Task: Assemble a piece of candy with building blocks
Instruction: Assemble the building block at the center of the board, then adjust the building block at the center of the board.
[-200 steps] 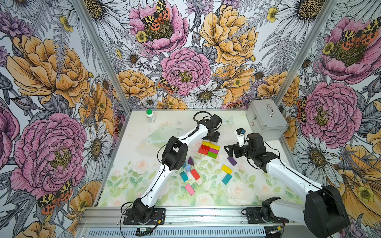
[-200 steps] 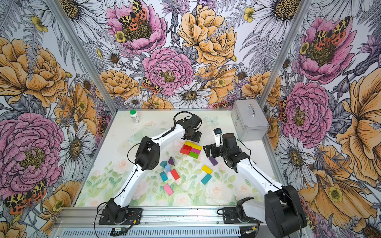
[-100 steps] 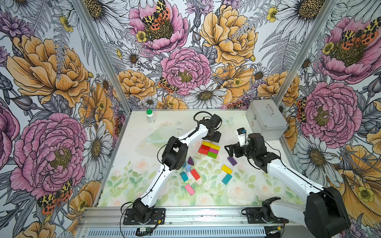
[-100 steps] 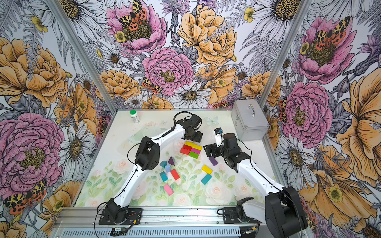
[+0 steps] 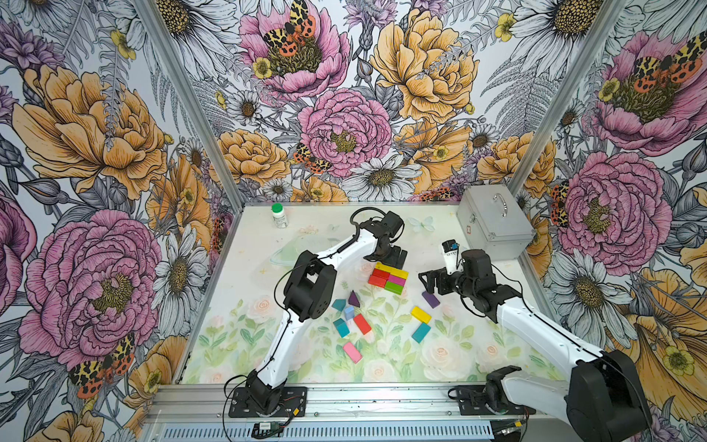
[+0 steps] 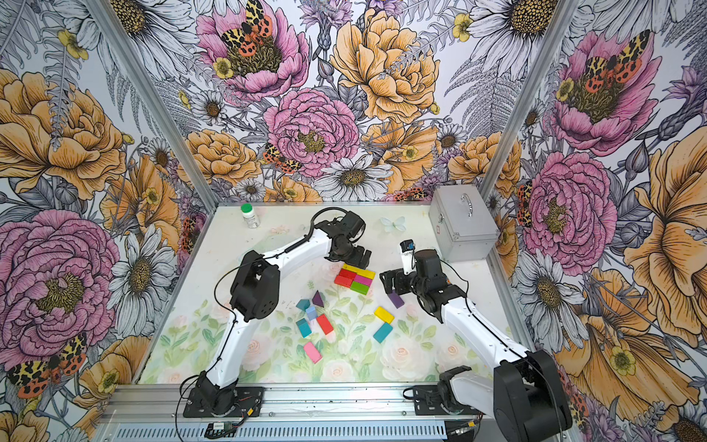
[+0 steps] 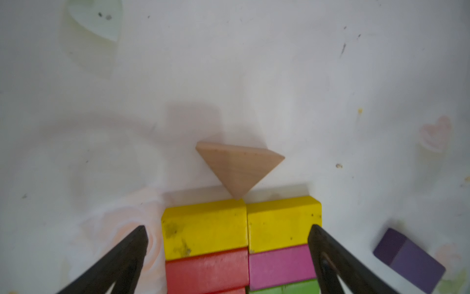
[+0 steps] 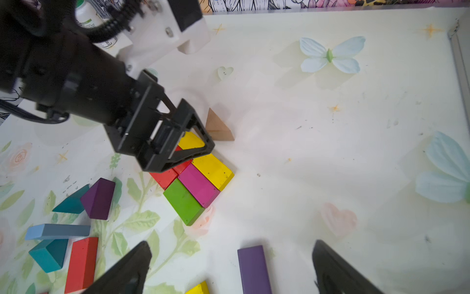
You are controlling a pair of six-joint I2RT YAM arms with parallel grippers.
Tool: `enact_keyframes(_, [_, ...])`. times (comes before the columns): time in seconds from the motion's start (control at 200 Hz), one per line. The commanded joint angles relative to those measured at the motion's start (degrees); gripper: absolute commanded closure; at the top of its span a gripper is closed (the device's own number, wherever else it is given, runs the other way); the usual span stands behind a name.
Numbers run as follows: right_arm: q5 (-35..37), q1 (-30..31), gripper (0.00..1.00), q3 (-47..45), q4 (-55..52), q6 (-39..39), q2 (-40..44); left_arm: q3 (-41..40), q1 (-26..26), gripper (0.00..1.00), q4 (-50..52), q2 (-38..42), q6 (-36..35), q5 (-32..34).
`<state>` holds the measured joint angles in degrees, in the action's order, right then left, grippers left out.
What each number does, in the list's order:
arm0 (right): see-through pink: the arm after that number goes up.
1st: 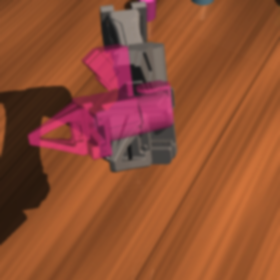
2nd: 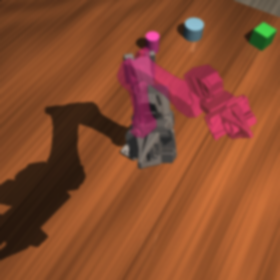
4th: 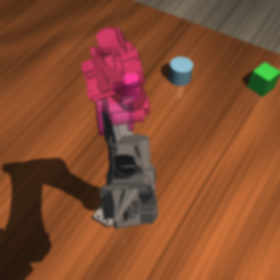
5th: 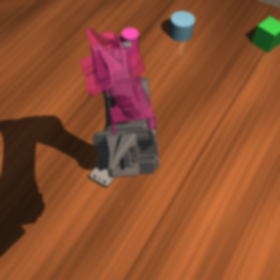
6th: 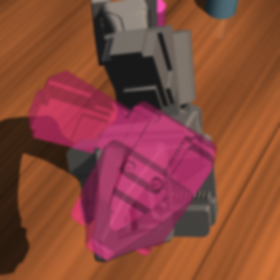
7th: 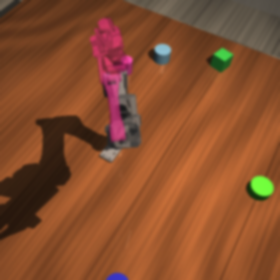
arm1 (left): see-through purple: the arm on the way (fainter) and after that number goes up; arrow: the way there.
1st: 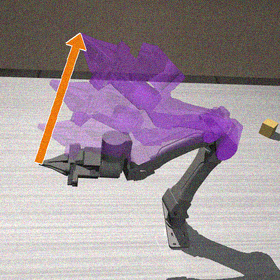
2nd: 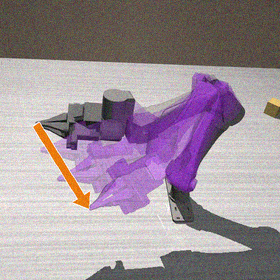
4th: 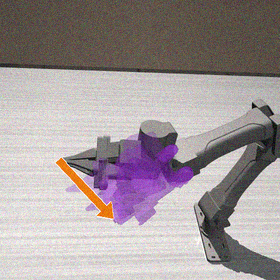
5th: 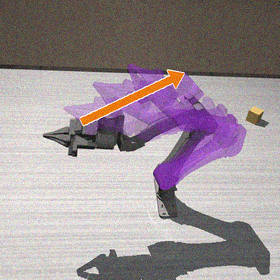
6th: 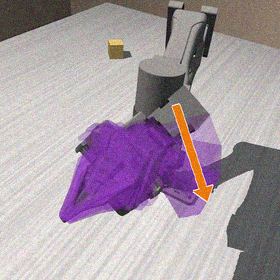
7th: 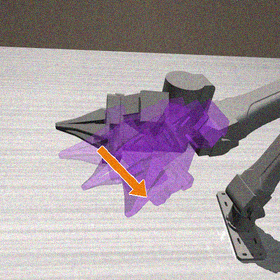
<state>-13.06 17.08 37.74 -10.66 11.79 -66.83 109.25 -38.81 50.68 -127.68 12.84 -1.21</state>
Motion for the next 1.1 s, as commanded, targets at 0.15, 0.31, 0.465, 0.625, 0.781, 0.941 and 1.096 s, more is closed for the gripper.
enact_keyframes(0.15, [3.7, 15.0, 0.00, 3.7, -0.2, 3.3, -4.2, -35.7, 7.6, 0.01, -11.4, 30.2, 2.2, -0.2])
enact_keyframes(0.31, [2.2, 21.6, 0.00, 12.7, -0.1, 1.2, -13.8, -47.3, 11.4, 0.01, -15.5, 39.4, 5.0, -2.3])
enact_keyframes(0.465, [-0.6, 24.6, 0.01, 21.9, 0.0, -0.3, -23.7, -55.5, 16.5, 0.01, -21.0, 46.6, 11.6, -6.8])
enact_keyframes(0.625, [-5.3, 26.9, 0.02, 33.9, 0.0, -0.9, -34.6, -64.4, 24.6, 0.01, -24.2, 54.5, 15.5, -10.6])
enact_keyframes(0.781, [-7.0, 27.4, 0.03, 38.7, -1.0, -0.8, -41.1, -68.0, 29.3, 0.01, -24.2, 60.9, 16.9, -8.4])
enact_keyframes(0.941, [6.1, 30.0, 0.04, 45.2, -10.6, -6.9, -46.9, -67.1, 29.9, 0.01, -25.1, 58.9, 16.5, -9.5])
enact_keyframes(1.096, [10.6, 31.0, 0.05, 49.1, -14.5, -9.4, -50.8, -66.1, 28.9, 0.01, -26.3, 57.2, 16.8, -9.5])
